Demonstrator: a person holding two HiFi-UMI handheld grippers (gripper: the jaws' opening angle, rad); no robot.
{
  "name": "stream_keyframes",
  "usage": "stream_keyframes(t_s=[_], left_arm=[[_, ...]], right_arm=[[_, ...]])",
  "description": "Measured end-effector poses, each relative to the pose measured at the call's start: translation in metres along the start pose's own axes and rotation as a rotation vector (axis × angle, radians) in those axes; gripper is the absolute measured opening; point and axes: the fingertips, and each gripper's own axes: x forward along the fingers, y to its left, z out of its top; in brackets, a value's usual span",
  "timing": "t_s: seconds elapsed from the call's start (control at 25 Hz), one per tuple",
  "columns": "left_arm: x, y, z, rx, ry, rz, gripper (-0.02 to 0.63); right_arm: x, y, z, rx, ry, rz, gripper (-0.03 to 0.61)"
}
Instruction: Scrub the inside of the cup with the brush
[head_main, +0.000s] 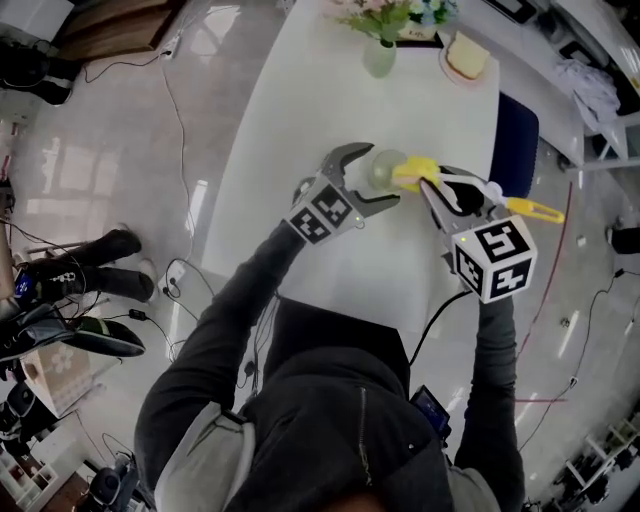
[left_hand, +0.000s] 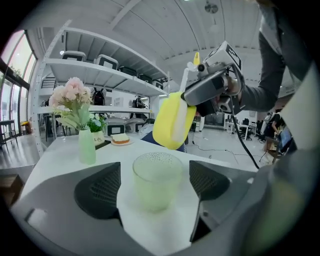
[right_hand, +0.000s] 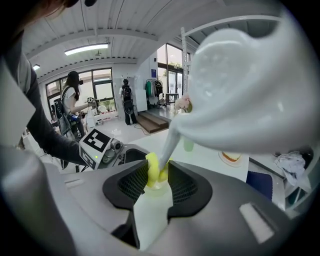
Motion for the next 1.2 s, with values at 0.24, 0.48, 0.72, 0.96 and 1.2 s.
stream_keyframes(t_s=[0.24, 0.48, 0.72, 0.96, 1.2], left_arm=[[0.014, 0.001, -0.012, 0.016, -0.010, -0.031, 0.430], [0.029, 0.005, -0.013, 0.024, -0.060, -0.039, 0.432], [0.041, -0.002, -0.022, 0.021, -0.062, -0.076, 0.436], [0.044, -0.001, -0.019, 0.020, -0.066, -0.110, 0.434], [0.049, -0.004, -0.020, 0.029, -0.082, -0.113, 0.415]], right_arm=[[0.011, 0.004, -0.002, 0.006, 0.023, 0.029, 0.129], [0.018, 0.001, -0.007, -0.004, 0.054, 0.042, 0.129], [0.022, 0.001, -0.008, -0.009, 0.070, 0.054, 0.129], [0.029, 0.002, -0.008, -0.023, 0.091, 0.070, 0.129], [0.032, 0.002, -0.008, -0.033, 0.098, 0.076, 0.129]])
